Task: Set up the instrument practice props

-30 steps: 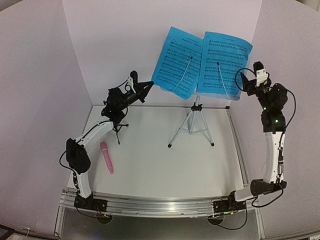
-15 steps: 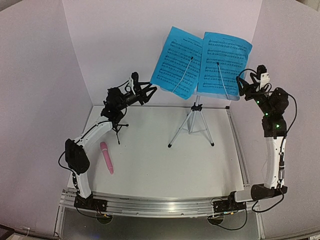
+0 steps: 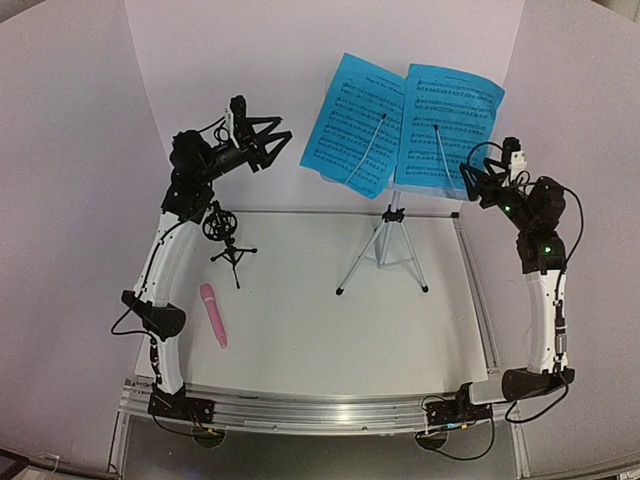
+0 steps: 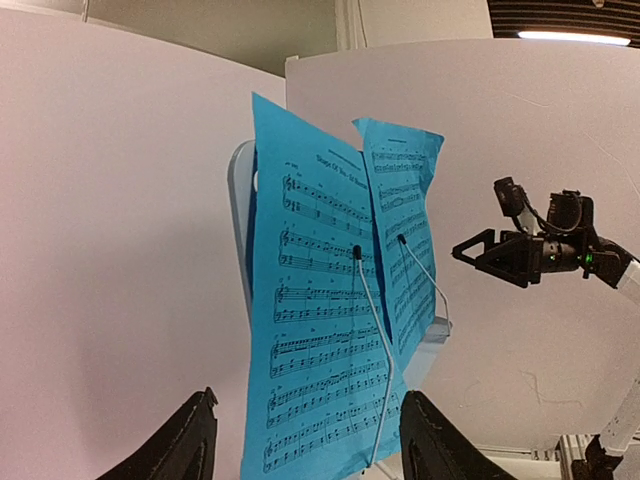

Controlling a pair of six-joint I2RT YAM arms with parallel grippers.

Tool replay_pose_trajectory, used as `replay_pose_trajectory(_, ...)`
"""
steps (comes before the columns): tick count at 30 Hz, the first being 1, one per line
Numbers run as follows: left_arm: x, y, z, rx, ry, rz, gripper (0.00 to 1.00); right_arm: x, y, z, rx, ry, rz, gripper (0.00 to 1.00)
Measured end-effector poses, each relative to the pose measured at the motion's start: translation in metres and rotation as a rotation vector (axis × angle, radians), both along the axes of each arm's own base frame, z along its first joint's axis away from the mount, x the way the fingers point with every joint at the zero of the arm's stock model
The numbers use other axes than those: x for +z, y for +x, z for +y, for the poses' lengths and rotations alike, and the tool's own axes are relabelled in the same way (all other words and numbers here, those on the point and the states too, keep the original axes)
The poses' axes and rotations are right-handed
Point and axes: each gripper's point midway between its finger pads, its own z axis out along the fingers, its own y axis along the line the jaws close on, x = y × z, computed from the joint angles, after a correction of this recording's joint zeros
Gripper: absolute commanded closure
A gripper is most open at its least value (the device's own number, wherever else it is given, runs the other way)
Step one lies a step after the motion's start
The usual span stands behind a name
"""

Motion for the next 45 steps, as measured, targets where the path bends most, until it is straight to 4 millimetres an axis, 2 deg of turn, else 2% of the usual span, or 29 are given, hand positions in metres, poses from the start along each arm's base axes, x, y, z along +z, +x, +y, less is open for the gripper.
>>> replay_pose_trajectory(2, -0.003, -0.002, -0.004, 0.002, 0.012, 0.002, 0.38, -0.005, 0.001, 0.001, 0.007, 0.000, 0.013, 0.21)
replay_pose_trajectory(4, -0.013, 0.004, -0.012, 0.006, 0.026, 0.018, 0.37, -0.007, 0.000, 0.003, 0.016, -0.001, 0.018, 0.21)
replay_pose_trajectory(9, -0.051, 0.037, -0.035, 0.025, 0.052, 0.071, 0.38, -0.006, -0.011, 0.016, 0.064, -0.002, 0.015, 0.21)
replay_pose_trajectory(11, -0.067, 0.049, -0.043, 0.032, 0.062, 0.091, 0.42, -0.007, -0.016, 0.020, 0.081, -0.003, 0.014, 0.21)
replay_pose_trajectory(13, -0.080, 0.059, -0.049, 0.039, 0.069, 0.109, 0.52, -0.007, -0.021, 0.021, 0.088, -0.003, 0.012, 0.21)
replay_pose_trajectory(16, -0.086, 0.065, -0.054, 0.048, 0.064, 0.120, 0.73, -0.007, -0.025, 0.022, 0.090, -0.003, 0.010, 0.22)
replay_pose_trajectory(21, -0.071, 0.059, -0.057, 0.038, 0.011, 0.076, 0.99, -0.011, -0.027, 0.023, 0.093, -0.003, 0.017, 0.22)
replay_pose_trajectory(24, -0.073, 0.058, -0.060, 0.032, 0.000, 0.078, 1.00, -0.018, -0.028, 0.022, 0.092, -0.006, 0.028, 0.22)
replay_pose_trajectory(27, -0.082, 0.062, -0.062, 0.031, 0.011, 0.097, 1.00, -0.021, -0.029, 0.022, 0.092, -0.007, 0.035, 0.22)
replay_pose_trajectory(32, -0.091, 0.064, -0.061, 0.030, 0.012, 0.133, 1.00, -0.021, -0.031, 0.022, 0.091, -0.012, 0.030, 0.22)
replay_pose_trajectory(45, -0.079, 0.065, -0.050, 0.000, -0.136, 0.168, 1.00, -0.020, -0.036, 0.022, 0.091, -0.013, 0.025, 0.22)
